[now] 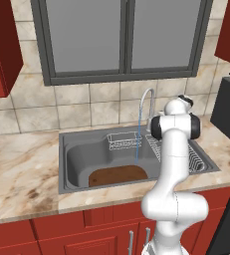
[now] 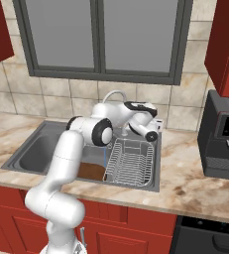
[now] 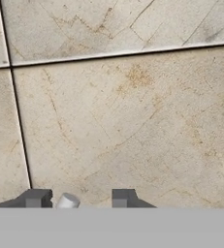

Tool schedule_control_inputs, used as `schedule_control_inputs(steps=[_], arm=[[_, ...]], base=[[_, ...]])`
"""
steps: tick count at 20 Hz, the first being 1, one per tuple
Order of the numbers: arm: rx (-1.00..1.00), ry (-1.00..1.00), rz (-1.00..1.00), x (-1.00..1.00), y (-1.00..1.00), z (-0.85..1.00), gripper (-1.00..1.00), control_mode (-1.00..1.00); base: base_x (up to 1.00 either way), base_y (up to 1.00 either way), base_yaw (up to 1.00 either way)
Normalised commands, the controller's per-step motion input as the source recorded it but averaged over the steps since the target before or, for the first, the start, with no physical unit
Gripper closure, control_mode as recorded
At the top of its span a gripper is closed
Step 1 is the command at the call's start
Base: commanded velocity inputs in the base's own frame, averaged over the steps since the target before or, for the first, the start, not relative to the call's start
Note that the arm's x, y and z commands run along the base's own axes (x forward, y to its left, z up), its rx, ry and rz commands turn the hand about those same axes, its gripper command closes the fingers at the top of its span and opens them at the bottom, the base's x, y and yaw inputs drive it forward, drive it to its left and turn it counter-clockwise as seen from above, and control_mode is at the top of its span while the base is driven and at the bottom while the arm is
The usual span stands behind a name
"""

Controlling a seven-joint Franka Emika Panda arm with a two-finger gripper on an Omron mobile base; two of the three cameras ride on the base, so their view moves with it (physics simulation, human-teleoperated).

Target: Turn on the sink faucet with hot water and rinse the cutting board for ten seconds, then turn off the faucet. Push the cutting board to reach the water if necessary.

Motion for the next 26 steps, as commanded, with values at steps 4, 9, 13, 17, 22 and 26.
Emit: schedule_control_inputs(steps=[4,9,13,17,22,26], arm=[[0.0,0.0,0.0,-0.36,-0.61,0.0,1.0,-1.0],[0.0,0.0,0.0,-0.46,-0.61,0.0,1.0,-1.0],[0.0,0.0,0.0,-0.53,-0.59,-0.01,1.0,-1.0],[0.0,0.01,0.0,-0.55,-0.67,-0.07,1.0,-1.0],[0.0,0.04,0.0,-0.57,-0.71,-0.09,1.0,-1.0],[0.0,0.06,0.0,-0.57,-0.72,-0.16,1.0,-1.0]], base=[[0.0,0.0,0.0],[0.0,0.0,0.0],[0.0,0.0,0.0],[0.0,0.0,0.0],[0.0,0.0,0.0],[0.0,0.0,0.0]])
